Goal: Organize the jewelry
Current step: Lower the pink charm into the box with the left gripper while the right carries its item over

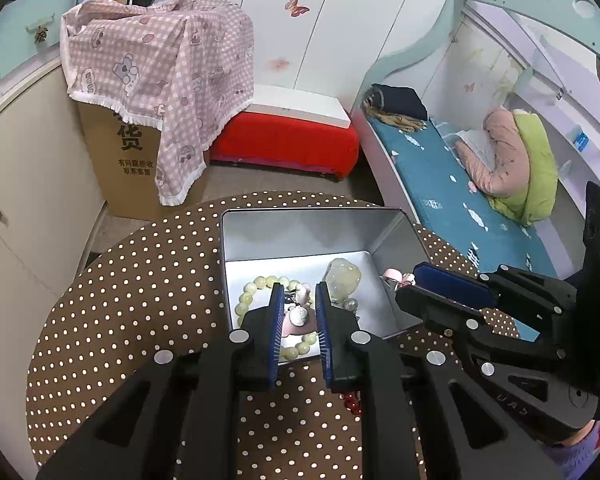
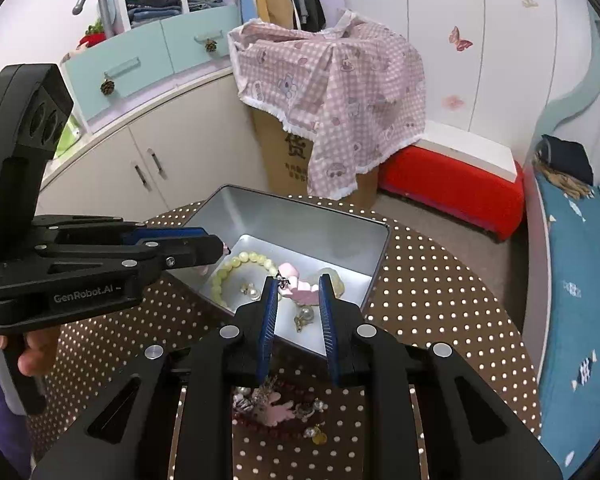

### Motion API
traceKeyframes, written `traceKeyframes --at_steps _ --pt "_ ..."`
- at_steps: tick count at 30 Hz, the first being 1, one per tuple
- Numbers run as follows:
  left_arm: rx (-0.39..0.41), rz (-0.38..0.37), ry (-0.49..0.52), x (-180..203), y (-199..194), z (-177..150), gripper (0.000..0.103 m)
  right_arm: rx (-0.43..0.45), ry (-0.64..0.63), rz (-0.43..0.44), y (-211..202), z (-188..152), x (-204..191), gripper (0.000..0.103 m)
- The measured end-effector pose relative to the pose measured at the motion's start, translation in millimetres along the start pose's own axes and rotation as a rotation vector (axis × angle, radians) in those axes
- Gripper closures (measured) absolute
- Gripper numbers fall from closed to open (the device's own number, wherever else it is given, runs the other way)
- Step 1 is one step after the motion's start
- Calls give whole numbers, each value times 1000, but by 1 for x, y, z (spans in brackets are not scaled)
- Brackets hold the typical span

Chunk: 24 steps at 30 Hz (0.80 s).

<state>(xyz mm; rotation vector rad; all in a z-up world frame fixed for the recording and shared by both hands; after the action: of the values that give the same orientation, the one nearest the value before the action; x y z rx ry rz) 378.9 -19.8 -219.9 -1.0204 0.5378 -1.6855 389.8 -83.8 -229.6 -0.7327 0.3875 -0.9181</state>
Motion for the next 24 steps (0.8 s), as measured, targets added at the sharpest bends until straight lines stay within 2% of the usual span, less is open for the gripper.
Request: traceKeyframes --at_steps 2,4,11,17,21,24 --pt "0 3 -6 -1 0 -1 72 -4 7 2 1 -1 1 81" --pt "8 2 -11 -1 -3 -1 66 -7 13 8 2 -2 1 81" --pt "24 -1 -35 -1 -12 -1 64 -9 25 11 2 -4 1 81" --pt "52 -3 -42 2 -25 -7 52 2 33 -1 -7 -7 2 79" --pt "88 6 -44 2 -38 -10 46 30 46 -27 -23 -8 7 61" --pt "118 1 -57 1 -51 -17 46 49 41 -44 -39 -12 9 61"
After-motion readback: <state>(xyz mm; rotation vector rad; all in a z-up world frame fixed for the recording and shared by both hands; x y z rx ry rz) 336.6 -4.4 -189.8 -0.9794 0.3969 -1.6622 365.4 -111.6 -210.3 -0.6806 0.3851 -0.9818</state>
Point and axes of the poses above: each gripper's, at about its wrist camera, not at the fingertips, and y roughly the way its jaws point, x to its right, z to its top, the point moved 10 cm from there along y, roughly the way its jaws point, and after that the axes turned 12 degrees about -y, right-handed, at the moved point
